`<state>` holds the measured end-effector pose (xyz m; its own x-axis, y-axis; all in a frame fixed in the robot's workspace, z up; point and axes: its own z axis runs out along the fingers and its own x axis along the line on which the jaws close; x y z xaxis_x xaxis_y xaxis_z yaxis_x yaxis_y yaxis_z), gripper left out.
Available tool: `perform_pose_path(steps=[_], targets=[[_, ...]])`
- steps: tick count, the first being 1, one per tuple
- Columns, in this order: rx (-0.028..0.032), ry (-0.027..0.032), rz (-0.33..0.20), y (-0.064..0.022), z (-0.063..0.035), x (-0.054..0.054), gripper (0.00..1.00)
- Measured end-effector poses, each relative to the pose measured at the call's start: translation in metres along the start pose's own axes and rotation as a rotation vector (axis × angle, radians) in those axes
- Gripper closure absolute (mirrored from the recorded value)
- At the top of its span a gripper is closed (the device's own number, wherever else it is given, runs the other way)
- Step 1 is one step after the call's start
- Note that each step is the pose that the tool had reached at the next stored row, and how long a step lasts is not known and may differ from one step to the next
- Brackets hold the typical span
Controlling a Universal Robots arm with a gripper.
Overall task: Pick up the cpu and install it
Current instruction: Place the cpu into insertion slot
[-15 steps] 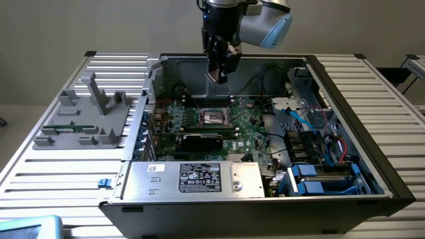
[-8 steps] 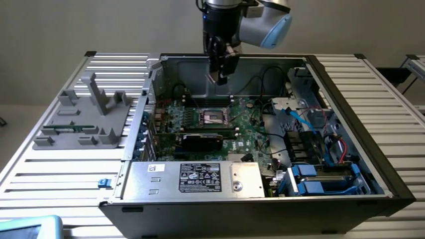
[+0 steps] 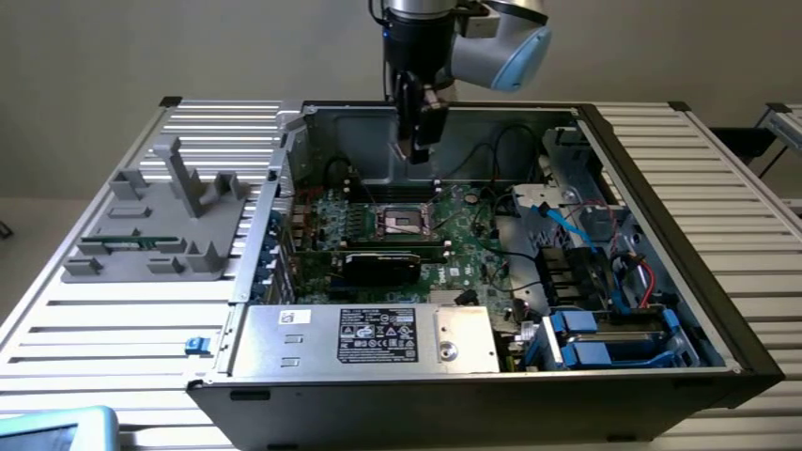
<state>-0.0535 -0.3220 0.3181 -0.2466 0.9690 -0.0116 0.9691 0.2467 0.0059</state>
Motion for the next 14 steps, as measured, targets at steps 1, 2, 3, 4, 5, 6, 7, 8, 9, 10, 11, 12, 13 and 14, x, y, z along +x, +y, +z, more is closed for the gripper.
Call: perform_pose_path(steps=[1,2,3,4,5,6,7,8,9,10,11,12,13,14], targets=[[-0.0002,-0.0001,0.015,0.0,0.0004,0.0,0.44],[-0.0002,-0.0003,0.031,0.0,0.0008,0.0,0.44],[0.0001,-0.0005,0.042,-0.0001,0.0009,0.0,0.44],[0.0001,-0.0006,0.043,-0.0001,0.0009,0.0,0.44],[0.0002,-0.0006,0.043,-0.0001,0.0009,0.0,0.44],[0.0001,-0.0005,0.043,-0.0001,0.0009,0.0,0.44],[0.0,-0.0004,0.043,-0.0001,0.001,0.0,0.44],[0.0,-0.0005,0.046,-0.0001,0.001,0.0,0.44],[-0.0001,-0.0004,0.055,-0.0001,0.0012,0.0,0.44],[0.0,-0.0004,0.07,0.0,0.0015,0.0,0.44],[0.0003,-0.0006,0.085,-0.0001,0.0017,0.0,0.44],[0.0006,-0.0008,0.103,-0.0001,0.0019,0.0,0.44],[0.0007,-0.0008,0.119,-0.0001,0.0023,0.0,0.44],[0.0009,-0.0009,0.135,-0.0001,0.0028,0.0,0.44]])
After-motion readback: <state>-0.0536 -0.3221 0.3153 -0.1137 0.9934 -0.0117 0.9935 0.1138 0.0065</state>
